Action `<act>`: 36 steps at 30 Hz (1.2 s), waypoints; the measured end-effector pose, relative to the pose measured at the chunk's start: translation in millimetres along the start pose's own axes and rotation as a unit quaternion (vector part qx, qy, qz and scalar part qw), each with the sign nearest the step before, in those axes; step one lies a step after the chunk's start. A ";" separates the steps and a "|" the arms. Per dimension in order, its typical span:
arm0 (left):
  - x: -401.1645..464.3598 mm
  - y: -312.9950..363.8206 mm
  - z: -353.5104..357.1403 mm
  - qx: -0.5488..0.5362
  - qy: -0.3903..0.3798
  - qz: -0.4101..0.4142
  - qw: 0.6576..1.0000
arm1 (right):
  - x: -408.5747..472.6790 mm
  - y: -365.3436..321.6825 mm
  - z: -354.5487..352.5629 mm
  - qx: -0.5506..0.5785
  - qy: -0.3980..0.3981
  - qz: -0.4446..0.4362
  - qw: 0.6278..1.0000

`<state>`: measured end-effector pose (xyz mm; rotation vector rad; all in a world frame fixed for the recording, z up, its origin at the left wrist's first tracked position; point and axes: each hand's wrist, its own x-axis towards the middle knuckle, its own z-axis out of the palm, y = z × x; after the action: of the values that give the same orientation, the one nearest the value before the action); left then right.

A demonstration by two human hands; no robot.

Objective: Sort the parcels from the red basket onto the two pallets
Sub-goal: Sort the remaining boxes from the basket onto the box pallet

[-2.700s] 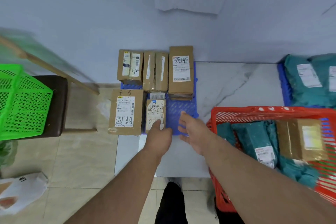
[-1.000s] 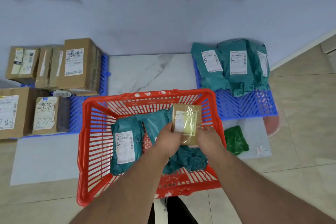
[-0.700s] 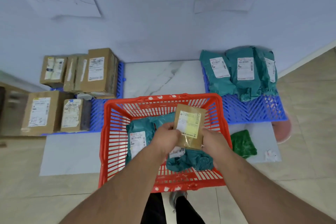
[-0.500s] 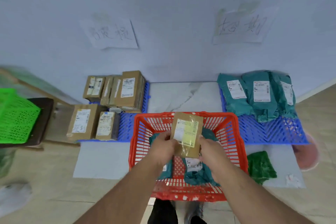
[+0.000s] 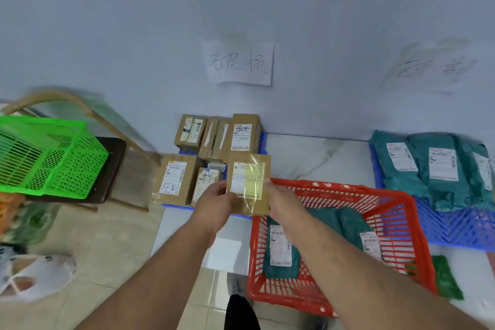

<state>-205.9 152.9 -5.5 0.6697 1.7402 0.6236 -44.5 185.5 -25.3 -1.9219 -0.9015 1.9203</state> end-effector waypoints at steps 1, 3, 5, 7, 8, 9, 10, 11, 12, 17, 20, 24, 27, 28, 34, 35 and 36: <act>9.0 -2.9 -10.8 -0.004 0.002 -0.003 1.000 | 7.6 -2.6 13.1 -0.007 0.004 0.003 1.000; 28.0 -8.8 -29.7 -0.011 0.002 -0.014 1.000 | 26.5 -7.9 37.2 -0.020 0.019 0.014 1.000; 46.9 -13.7 -46.3 -0.017 -0.002 -0.030 0.999 | 46.9 -11.7 57.2 -0.033 0.027 0.033 0.999; 70.9 -20.6 -59.3 -0.003 -0.014 -0.041 0.999 | 68.6 -13.0 73.4 -0.029 0.033 0.053 0.998; 84.2 -25.2 -64.3 0.005 -0.017 -0.047 0.999 | 79.2 -12.6 79.5 -0.026 0.037 0.063 0.997; 98.5 -29.7 -67.9 0.014 -0.024 -0.052 0.998 | 89.8 -12.4 84.5 -0.026 0.045 0.068 0.996; 111.9 -33.3 -69.9 0.020 -0.034 -0.059 0.997 | 99.2 -11.5 88.7 -0.026 0.051 0.071 0.996; 125.3 -37.9 -70.5 0.028 -0.042 -0.065 0.997 | 109.1 -9.7 91.3 -0.031 0.056 0.080 0.995; 137.4 -42.6 -69.7 0.038 -0.048 -0.069 0.996 | 118.2 -8.3 93.7 -0.032 0.062 0.089 0.994; 189.6 -67.4 -54.4 0.073 -0.084 -0.086 0.990 | 167.3 10.9 104.2 -0.053 0.091 0.120 0.987; 210.7 -81.5 -44.2 0.064 -0.096 -0.110 0.987 | 193.1 24.5 108.4 -0.069 0.095 0.129 0.985; 231.7 -99.9 -35.1 0.078 -0.119 -0.122 0.982 | 215.6 34.0 113.7 -0.058 0.106 0.164 0.979; 244.3 -107.8 -32.3 0.093 -0.134 -0.121 0.979 | 230.6 42.8 113.0 -0.036 0.100 0.168 0.980; 248.0 -108.8 -31.7 0.096 -0.135 -0.118 0.979 | 234.2 43.6 112.7 -0.031 0.099 0.164 0.981; 256.7 -112.5 -28.3 0.099 -0.151 -0.105 0.978 | 248.4 51.4 115.7 -0.034 0.107 0.147 0.983; 254.7 -111.3 -28.4 0.095 -0.144 -0.107 0.979 | 246.8 50.8 116.1 -0.030 0.110 0.150 0.982; 250.6 -108.3 -28.5 0.092 -0.139 -0.106 0.980 | 241.6 48.0 116.4 -0.023 0.110 0.148 0.983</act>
<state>-303.2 253.1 -241.8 0.6528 1.5893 0.2112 -165.1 266.9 -255.7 -2.3512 -0.6307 1.7993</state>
